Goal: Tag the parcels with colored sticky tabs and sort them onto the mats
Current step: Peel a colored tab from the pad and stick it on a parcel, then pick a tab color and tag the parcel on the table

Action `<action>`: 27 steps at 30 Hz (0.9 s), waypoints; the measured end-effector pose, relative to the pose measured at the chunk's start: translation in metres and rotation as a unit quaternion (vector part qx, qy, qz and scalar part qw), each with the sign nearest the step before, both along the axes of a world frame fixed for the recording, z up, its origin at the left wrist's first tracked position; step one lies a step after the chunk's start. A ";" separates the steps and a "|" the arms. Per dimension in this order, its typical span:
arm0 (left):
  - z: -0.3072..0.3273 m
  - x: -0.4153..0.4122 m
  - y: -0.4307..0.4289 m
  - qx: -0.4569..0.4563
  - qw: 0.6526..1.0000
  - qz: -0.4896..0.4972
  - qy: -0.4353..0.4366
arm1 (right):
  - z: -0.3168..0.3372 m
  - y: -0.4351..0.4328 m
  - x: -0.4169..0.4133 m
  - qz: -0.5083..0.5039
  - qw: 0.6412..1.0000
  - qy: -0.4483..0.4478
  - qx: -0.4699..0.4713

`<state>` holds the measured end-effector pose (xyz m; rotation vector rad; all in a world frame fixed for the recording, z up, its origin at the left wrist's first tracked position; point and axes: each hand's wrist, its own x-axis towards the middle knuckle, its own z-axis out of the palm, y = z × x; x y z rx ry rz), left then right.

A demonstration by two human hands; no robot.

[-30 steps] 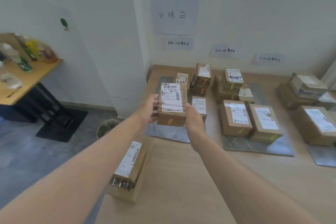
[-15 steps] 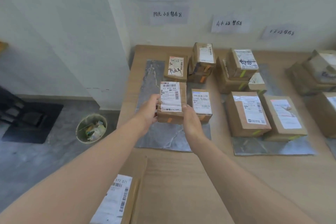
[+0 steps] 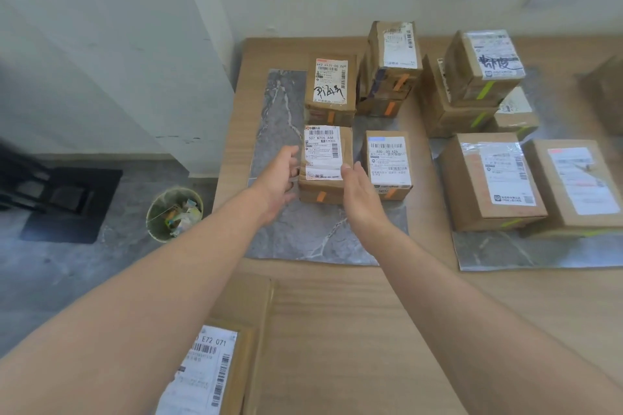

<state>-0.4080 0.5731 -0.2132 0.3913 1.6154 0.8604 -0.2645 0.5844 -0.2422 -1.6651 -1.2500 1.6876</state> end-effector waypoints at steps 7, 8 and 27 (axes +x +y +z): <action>0.031 -0.003 -0.033 0.022 0.999 0.024 0.012 | 0.038 -0.027 0.018 -0.020 0.998 0.009 0.055; 0.038 -0.003 -0.041 0.027 0.999 0.030 0.016 | 0.046 -0.035 0.019 -0.018 0.998 0.017 0.063; 0.098 -0.050 -0.289 0.103 0.991 0.048 0.066 | 0.102 -0.251 -0.033 0.003 0.995 0.022 0.099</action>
